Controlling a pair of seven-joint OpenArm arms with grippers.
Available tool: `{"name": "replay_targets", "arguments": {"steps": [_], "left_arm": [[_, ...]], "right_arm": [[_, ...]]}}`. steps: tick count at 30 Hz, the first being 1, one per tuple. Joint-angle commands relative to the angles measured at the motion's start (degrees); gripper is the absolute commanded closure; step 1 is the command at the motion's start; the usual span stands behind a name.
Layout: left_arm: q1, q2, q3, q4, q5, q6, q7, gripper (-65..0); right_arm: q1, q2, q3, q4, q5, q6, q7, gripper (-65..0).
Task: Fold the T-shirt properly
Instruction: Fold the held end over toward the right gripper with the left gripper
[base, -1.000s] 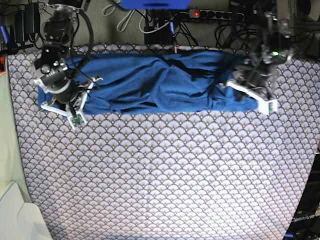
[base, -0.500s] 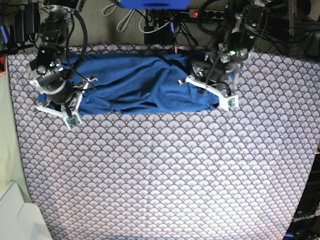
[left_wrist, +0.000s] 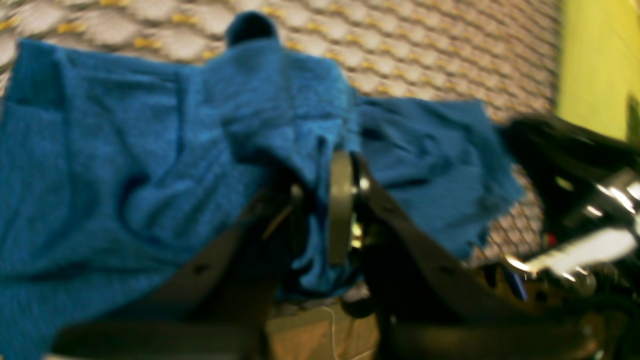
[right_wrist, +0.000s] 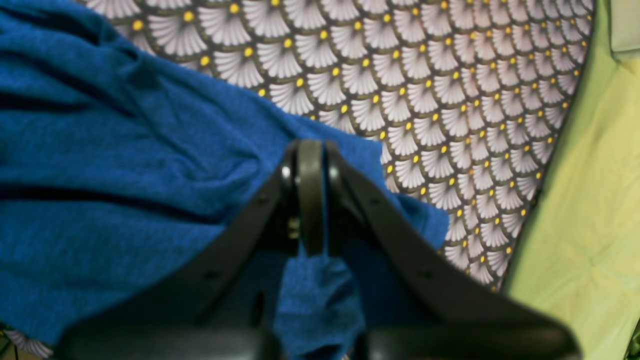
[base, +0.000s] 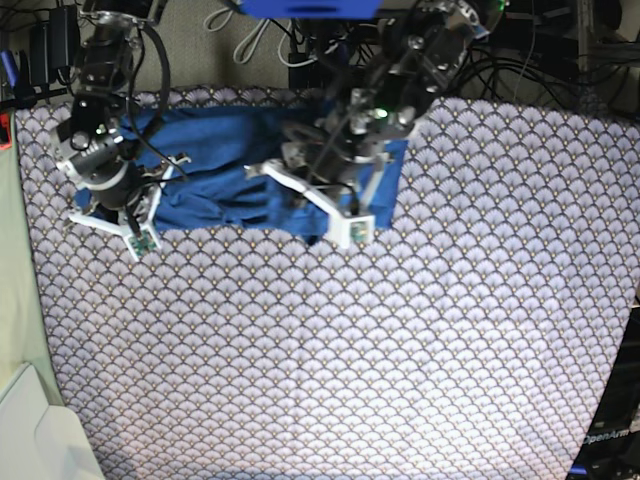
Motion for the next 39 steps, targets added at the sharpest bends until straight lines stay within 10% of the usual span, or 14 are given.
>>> {"name": "replay_targets", "arguments": {"steps": [1, 21, 39], "left_arm": [[-1.1, 0.2, 0.5, 0.0, -1.1, 1.3, -0.2, -0.1], [-8.9, 7.3, 4.3, -15.2, -1.3, 1.3, -0.4, -0.2], [-9.6, 5.5, 7.0, -16.7, -1.5, 1.3, -0.1, -1.4]], "right_arm": [[0.6, 1.1, 0.0, 1.1, 0.1, -0.2, 1.0, -1.0], [1.3, 2.6, 0.1, 1.1, 0.1, -0.2, 0.9, -1.0], [1.3, 2.6, 0.1, 1.1, 0.1, -0.2, 1.2, -1.0]]}}
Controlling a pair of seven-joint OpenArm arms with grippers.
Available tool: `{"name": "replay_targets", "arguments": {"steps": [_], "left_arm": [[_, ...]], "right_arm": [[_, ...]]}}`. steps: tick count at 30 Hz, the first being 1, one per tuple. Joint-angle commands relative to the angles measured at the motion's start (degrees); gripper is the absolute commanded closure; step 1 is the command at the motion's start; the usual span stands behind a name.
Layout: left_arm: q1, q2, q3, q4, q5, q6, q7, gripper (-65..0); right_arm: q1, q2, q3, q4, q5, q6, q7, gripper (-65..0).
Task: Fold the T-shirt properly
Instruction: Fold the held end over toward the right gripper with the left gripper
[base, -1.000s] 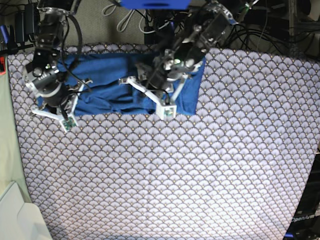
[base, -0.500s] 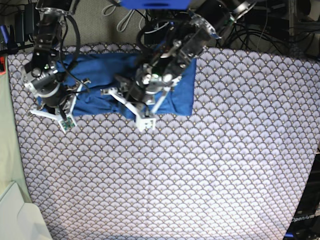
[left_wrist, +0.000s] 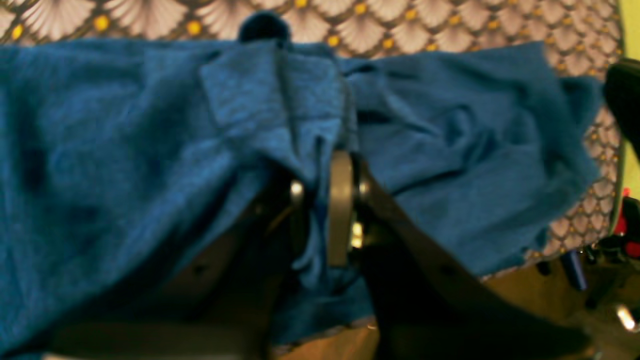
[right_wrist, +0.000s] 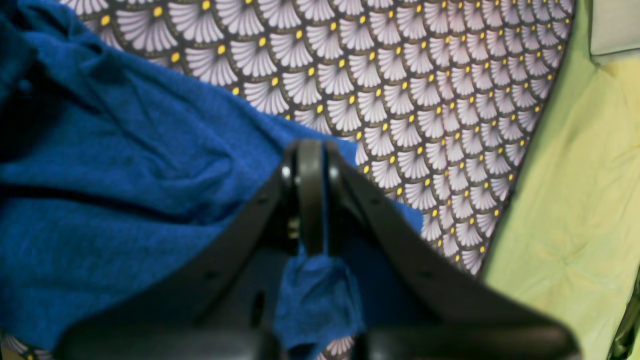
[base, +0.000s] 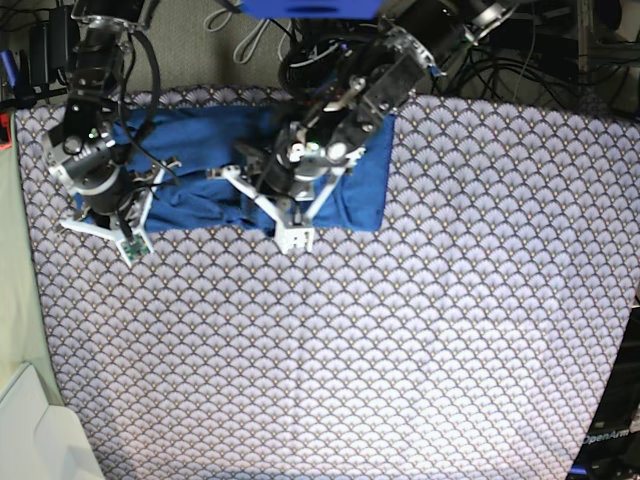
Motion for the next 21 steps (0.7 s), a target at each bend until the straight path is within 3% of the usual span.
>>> {"name": "replay_targets", "arguments": {"steps": [1, 6, 13, 17, 21], "left_arm": [[-0.6, 0.6, 0.0, 1.0, -1.9, 1.0, 0.1, -3.7], [-1.4, -0.9, -0.1, 1.7, -9.5, 1.0, 5.0, -19.1], [-3.4, -2.6, -0.3, 2.6, -17.0, 1.0, 5.5, -19.9], [-3.4, -4.5, 0.0, 6.8, -18.0, 1.0, 5.6, -21.5], [-2.9, -6.3, -0.4, 11.2, -18.0, 1.0, 5.6, -36.7]], "right_arm": [[0.6, 0.4, 0.1, 1.1, 0.1, -0.2, 1.1, -1.0], [0.6, 0.3, 0.1, 1.1, 0.1, -0.2, 1.0, -1.0], [0.6, 0.2, 0.0, 1.0, 0.1, -0.2, 0.8, -1.0], [0.5, 0.3, 0.0, 1.0, 0.1, -0.2, 0.8, -1.4], [0.2, 0.3, 0.1, 1.0, 0.1, -0.2, 0.7, -1.7]]}}
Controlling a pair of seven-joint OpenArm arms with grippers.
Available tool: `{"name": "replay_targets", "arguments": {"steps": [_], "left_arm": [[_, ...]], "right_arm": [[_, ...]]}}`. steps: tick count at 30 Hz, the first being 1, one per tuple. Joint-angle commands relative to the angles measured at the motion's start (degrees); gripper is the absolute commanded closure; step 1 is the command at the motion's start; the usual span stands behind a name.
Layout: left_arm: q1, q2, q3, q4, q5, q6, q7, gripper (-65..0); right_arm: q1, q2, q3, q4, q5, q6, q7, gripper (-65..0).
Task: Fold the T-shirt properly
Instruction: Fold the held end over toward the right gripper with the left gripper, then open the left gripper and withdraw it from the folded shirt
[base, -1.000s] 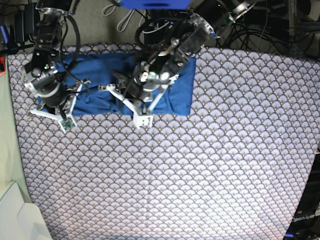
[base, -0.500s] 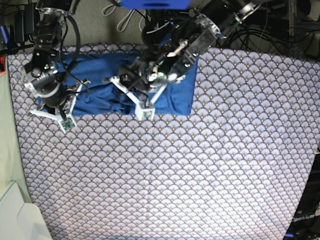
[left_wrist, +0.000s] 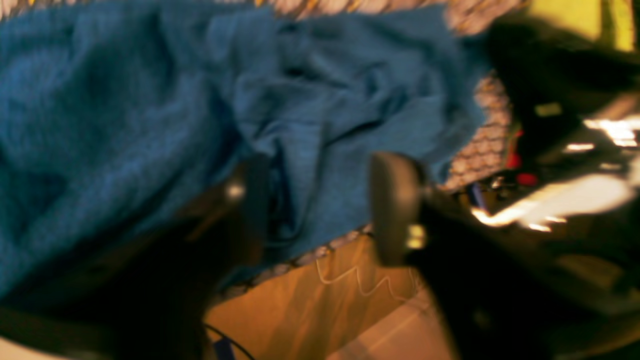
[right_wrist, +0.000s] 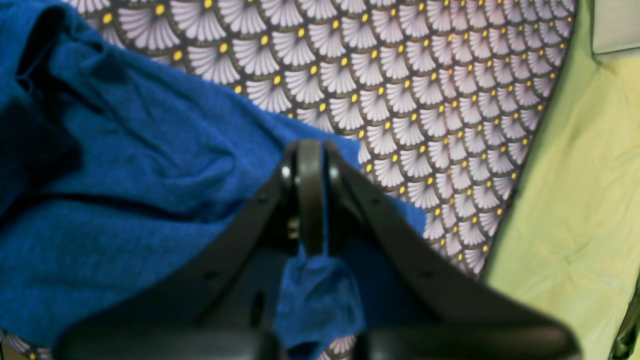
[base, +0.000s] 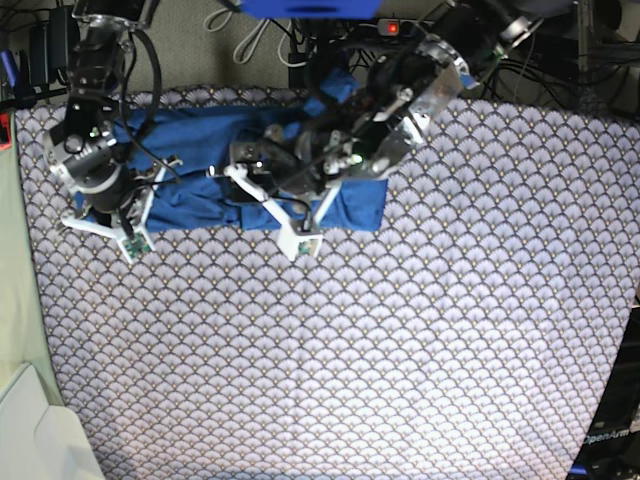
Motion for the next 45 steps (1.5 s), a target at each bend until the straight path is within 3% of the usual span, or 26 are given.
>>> {"name": "replay_targets", "arguments": {"steps": [1, 3, 5, 10, 13, 22, 30, 37, 42, 45], "left_arm": [[-0.6, -0.9, 0.0, 1.9, -2.2, 1.7, 0.6, -41.6], [-0.5, -2.6, 0.3, 3.4, -2.2, 1.7, 0.6, -51.1], [-0.4, -5.1, 0.3, 4.6, -2.2, 1.7, 0.6, -56.5], [3.3, -12.0, -3.1, 7.2, -2.2, 1.7, -0.1, -56.8], [7.1, -14.0, -9.9, 7.6, -2.2, 1.7, -0.1, -56.8], [15.1, -14.4, -31.9, 7.5, -2.2, 1.7, 0.5, -56.8], [15.9, -16.3, -37.7, 7.0, -2.2, 1.7, 0.6, -56.8], [16.8, -19.9, -44.2, 7.0, -2.2, 1.7, 0.6, -56.8], [18.2, -20.5, -51.0, 6.3, -2.2, 1.7, 0.7, -57.0], [18.3, -20.5, -54.2, 4.0, -2.2, 1.7, 0.7, -57.0]], "right_arm": [[0.5, 0.5, 0.1, 1.0, 0.1, -0.2, 0.9, -2.5], [0.4, 0.5, 0.2, 1.0, 0.1, -0.2, 0.7, -6.9], [0.3, 0.6, 0.2, 1.0, 0.1, -0.2, -0.7, -14.1], [0.9, 0.7, 4.6, 1.0, 0.1, -0.2, -3.7, -34.4], [0.9, 0.7, 7.0, 1.0, 0.1, -0.2, -3.7, -39.6], [2.9, 0.7, 13.5, -9.3, 0.2, -0.2, -3.0, -40.2], [7.1, 3.4, 16.6, -21.4, 0.3, -0.2, -0.5, -40.2], [7.9, 3.4, 17.5, -26.4, 0.3, -0.2, 2.1, -40.2], [7.4, 3.3, 17.6, -27.1, 0.4, -0.2, 2.1, -39.7], [7.3, 3.0, 17.5, -27.1, 0.4, -0.2, 1.8, -35.9]]}}
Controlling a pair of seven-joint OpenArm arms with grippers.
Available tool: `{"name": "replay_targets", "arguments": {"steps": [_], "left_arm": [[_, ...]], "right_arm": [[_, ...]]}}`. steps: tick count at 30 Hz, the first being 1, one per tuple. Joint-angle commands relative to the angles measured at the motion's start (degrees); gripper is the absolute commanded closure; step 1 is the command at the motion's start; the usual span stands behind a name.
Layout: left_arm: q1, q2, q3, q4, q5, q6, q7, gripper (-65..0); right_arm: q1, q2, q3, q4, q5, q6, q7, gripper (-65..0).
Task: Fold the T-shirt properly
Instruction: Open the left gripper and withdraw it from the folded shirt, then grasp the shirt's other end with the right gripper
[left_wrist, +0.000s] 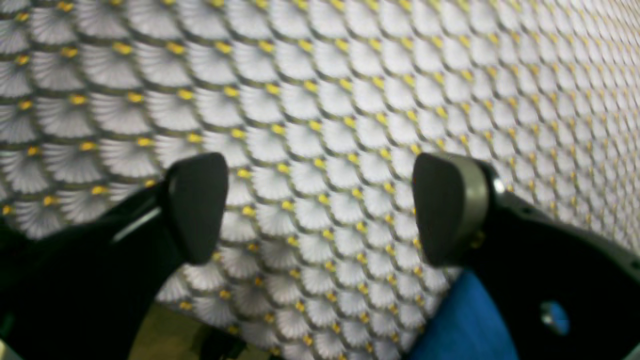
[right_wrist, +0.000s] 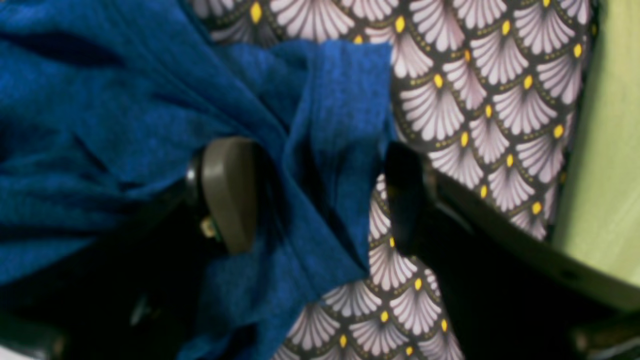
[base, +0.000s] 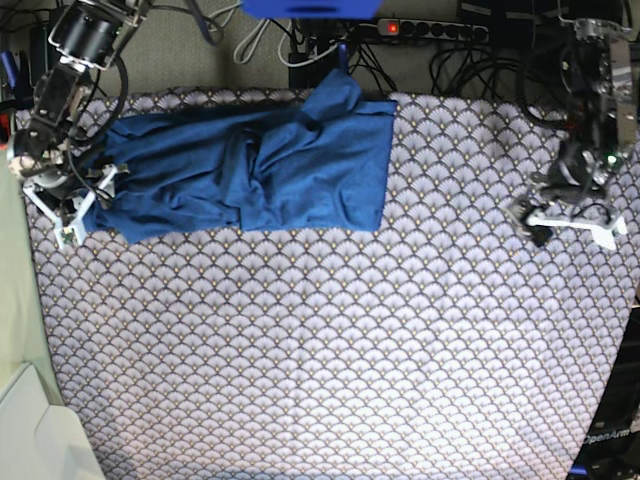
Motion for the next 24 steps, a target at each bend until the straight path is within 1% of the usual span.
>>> {"name": "replay_targets", "arguments": {"steps": [1, 4, 6, 8, 10, 11, 14, 15, 16, 19, 21, 24], "left_arm": [[-0.3, -0.9, -1.3, 0.0, -1.4, 1.5, 0.0, -57.0], [-0.2, -0.9, -3.1, -1.5, -1.4, 1.5, 0.0, -56.9], [-0.2, -0.9, -4.2, -1.7, -1.4, 1.5, 0.0, -56.9], [-0.2, -0.9, -5.3, -1.9, -1.4, 1.5, 0.0, -56.9], [-0.1, -0.9, -5.9, -1.9, -1.4, 1.5, 0.0, -56.9], [-0.1, -0.9, -6.0, -1.9, -1.4, 1.5, 0.0, -56.9], [0.5, -0.9, -6.0, -1.9, -1.4, 1.5, 0.0, -56.9], [0.9, -0.9, -6.0, -1.9, -1.4, 1.5, 0.0, -56.9], [1.2, -0.9, -6.0, -1.9, -1.4, 1.5, 0.0, -56.9], [1.2, -1.0, -6.1, -1.9, -0.8, 1.5, 0.0, -56.9], [2.6, -2.1, -6.1, -2.5, -0.9, 1.5, 0.0, -56.9], [3.3, -3.7, -6.1, -2.8, -1.2, 1.5, 0.0, -56.9]], "right_arm": [[-0.3, -0.5, -0.3, -0.4, -1.9, 0.2, -2.6, -33.7], [-1.2, -2.1, -0.3, -0.1, -2.1, 0.2, -2.6, -27.3], [-2.0, -2.3, -0.4, 0.7, -1.9, 0.2, -2.6, -24.4], [-2.8, -3.9, -0.6, 1.2, -1.9, 0.2, -2.6, -21.9], [-3.1, -4.7, -0.6, 1.8, -2.0, 0.2, -2.6, -18.1], [-3.3, -5.2, -0.6, 2.1, -2.0, 0.2, -2.6, -15.3], [-3.9, -6.2, -0.6, 4.4, -2.1, 0.2, -2.6, -3.1], [-4.0, -6.4, -0.6, 5.7, -2.1, 0.2, -2.6, 0.0], [-4.1, -6.4, -0.6, 7.4, -2.1, 0.2, -2.6, 0.0], [-5.0, -7.8, -0.6, 12.8, -1.9, 0.2, -3.6, 0.0], [-5.2, -8.5, -1.0, 17.1, -1.8, 0.2, -5.5, 0.0], [-6.0, -9.6, -3.6, 23.0, -1.8, 0.2, -8.9, 0.0]]}}
